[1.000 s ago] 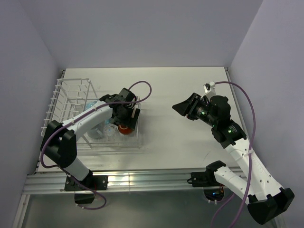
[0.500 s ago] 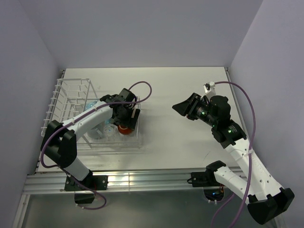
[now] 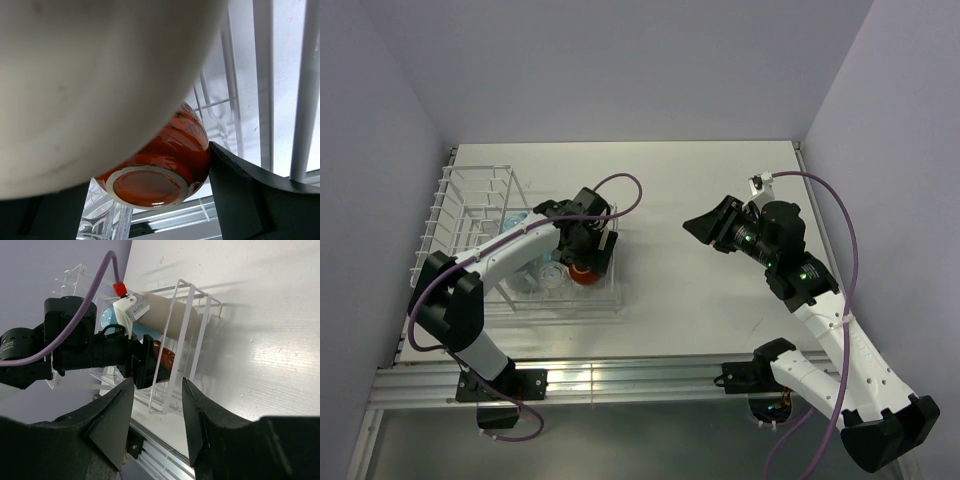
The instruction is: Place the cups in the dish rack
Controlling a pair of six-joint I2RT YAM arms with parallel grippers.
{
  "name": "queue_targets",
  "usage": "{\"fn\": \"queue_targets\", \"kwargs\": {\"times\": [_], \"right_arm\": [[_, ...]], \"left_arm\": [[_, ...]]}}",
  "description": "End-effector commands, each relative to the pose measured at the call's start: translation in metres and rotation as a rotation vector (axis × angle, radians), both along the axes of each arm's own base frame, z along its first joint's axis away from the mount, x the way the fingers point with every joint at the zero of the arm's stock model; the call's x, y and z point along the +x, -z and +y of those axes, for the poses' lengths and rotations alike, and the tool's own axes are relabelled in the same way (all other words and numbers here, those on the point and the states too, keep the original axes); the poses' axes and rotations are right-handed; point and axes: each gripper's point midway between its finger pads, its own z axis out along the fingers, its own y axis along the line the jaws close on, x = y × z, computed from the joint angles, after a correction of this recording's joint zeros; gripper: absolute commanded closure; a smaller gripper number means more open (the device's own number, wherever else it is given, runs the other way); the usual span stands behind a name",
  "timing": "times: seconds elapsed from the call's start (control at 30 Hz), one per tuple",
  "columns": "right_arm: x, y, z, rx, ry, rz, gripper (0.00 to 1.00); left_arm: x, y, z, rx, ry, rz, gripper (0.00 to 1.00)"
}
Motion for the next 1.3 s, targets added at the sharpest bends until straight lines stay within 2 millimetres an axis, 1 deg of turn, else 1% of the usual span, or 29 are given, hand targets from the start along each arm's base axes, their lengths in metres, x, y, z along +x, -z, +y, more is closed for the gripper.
{"fn": "queue_targets", "kwargs": {"times": [0.0,0.2,0.23,0.57,1.1,1.13,1.27], "right_arm": [[0.005,-0.012,-0.003,-0.001,0.017,-0.046,0.49],[0.005,-0.011,-0.004,-0.001,0.019,-0.043,0.49],[0.005,-0.011,-0.004,-0.001,0.019,-0.046,0.49],[0.004,-0.011,-0.003,0.002,0.016,-0.045,0.48],[0.003,-0.011,-0.003,0.002,0.013,-0.046,0.48],[0.003,-0.011,-0.003,0.002,0.013,-0.046,0.48],[0.003,-0.010,-0.003,0.000,0.011,-0.044,0.48]], "left_arm": [[0.002,-0.006,-0.026,-0.076,0.049,-0.023,0.08],[0.003,-0.011,-0.028,-0.082,0.051,-0.030,0.07],[0.002,-0.011,-0.028,-0.080,0.051,-0.028,0.01],[0.002,-0.017,-0.028,-0.092,0.050,-0.042,0.01],[0.008,-0.045,-0.033,-0.138,0.042,-0.095,0.02],[0.011,-0.046,-0.030,-0.120,0.032,-0.111,0.02],[0.013,-0.052,-0.029,-0.119,0.023,-0.128,0.02]]}}
